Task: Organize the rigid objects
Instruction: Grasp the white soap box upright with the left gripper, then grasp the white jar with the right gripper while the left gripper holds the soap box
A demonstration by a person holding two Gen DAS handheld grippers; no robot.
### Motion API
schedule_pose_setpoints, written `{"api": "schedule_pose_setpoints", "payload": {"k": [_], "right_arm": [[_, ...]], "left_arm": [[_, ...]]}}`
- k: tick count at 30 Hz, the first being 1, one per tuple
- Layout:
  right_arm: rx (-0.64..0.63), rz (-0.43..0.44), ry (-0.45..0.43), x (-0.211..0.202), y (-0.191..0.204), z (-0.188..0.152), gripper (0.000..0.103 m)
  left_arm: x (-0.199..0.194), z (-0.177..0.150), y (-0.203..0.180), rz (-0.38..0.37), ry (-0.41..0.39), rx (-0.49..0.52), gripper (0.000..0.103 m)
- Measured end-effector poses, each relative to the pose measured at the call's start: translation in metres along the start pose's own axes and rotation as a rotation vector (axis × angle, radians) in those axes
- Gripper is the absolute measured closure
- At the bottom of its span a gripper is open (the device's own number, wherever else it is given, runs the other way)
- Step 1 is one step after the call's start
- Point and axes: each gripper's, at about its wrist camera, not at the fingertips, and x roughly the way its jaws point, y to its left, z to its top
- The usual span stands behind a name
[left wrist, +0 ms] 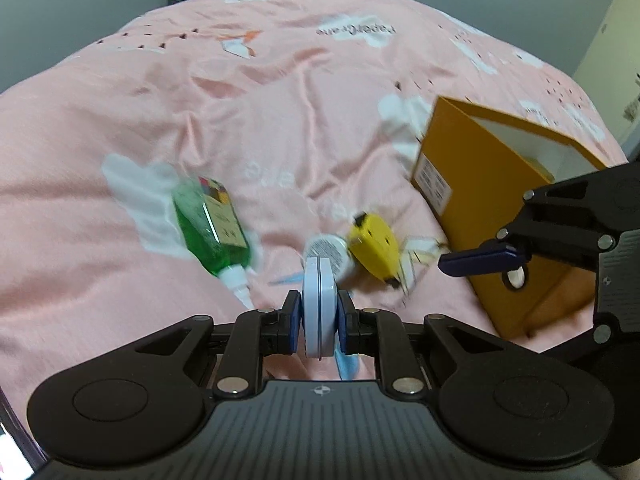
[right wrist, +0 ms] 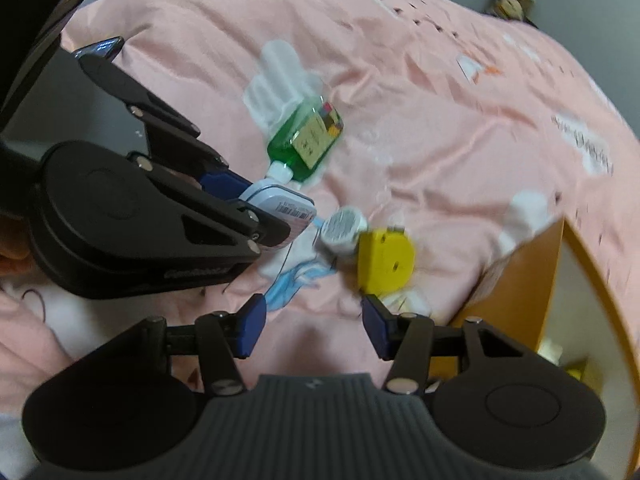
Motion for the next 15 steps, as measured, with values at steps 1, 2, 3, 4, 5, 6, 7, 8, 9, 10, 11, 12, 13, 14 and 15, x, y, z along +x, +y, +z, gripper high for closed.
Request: {"api": "schedule_pose_setpoints", "payload": {"k": [1,2,3,4,5,6,7,8,9,10,11,12,13,14,15], "right_arm": [[-0.025,-0.004,0.002,0.001,0.000,0.004,0.050],[-0.056,-0.010,0.004,0.003,0.000,0.009,0.050],[-0.085,-0.017,0.007,0.006,-0.001,0.014,0.050],[-0.112,-0.023,0.014,0.009,-0.001,0.018,0.050],[-0.141,-0.027,0.023,0.014,-0.002,0.021,0.050],[-0.163,-0.028,0.029,0.017,-0.003,0.024,0.050],[-0.180,-0.029,0.039,0.021,-0.005,0.027,0.050],[-0.192,-0.028,0.053,0.025,-0.007,0.030,0.050],[-0.202,-0.022,0.061,0.029,-0.009,0.032,0.050],[-0.212,-0.007,0.067,0.031,-0.011,0.035,0.050],[-0.217,0.008,0.073,0.034,-0.013,0.037,0.050],[-0.219,0.020,0.077,0.037,-0.015,0.039,0.050],[-0.219,0.032,0.082,0.039,-0.018,0.042,0.050],[-0.220,0.035,0.086,0.042,-0.018,0.044,0.049],[-0.227,0.034,0.091,0.044,-0.019,0.047,0.046]], "left_arm": [[0.000,0.002,0.002,0.001,-0.006,-0.009,0.083],[-0.001,0.004,0.004,0.001,-0.011,-0.019,0.083],[-0.001,0.006,0.007,-0.001,-0.016,-0.029,0.083],[-0.001,0.008,0.010,-0.005,-0.020,-0.043,0.083],[-0.001,0.009,0.013,-0.014,-0.022,-0.061,0.083],[-0.001,0.011,0.016,-0.018,-0.023,-0.076,0.083],[-0.001,0.012,0.019,-0.017,-0.025,-0.085,0.083],[-0.001,0.013,0.022,-0.013,-0.027,-0.093,0.083],[-0.001,0.014,0.025,-0.013,-0.027,-0.103,0.083],[-0.002,0.014,0.028,-0.017,-0.026,-0.115,0.083],[-0.002,0.015,0.031,-0.025,-0.026,-0.127,0.083],[-0.001,0.016,0.034,-0.031,-0.024,-0.137,0.083],[0.000,0.017,0.036,-0.032,-0.021,-0.142,0.083],[0.001,0.017,0.037,-0.032,-0.020,-0.146,0.083],[0.002,0.018,0.038,-0.031,-0.017,-0.148,0.083]]}}
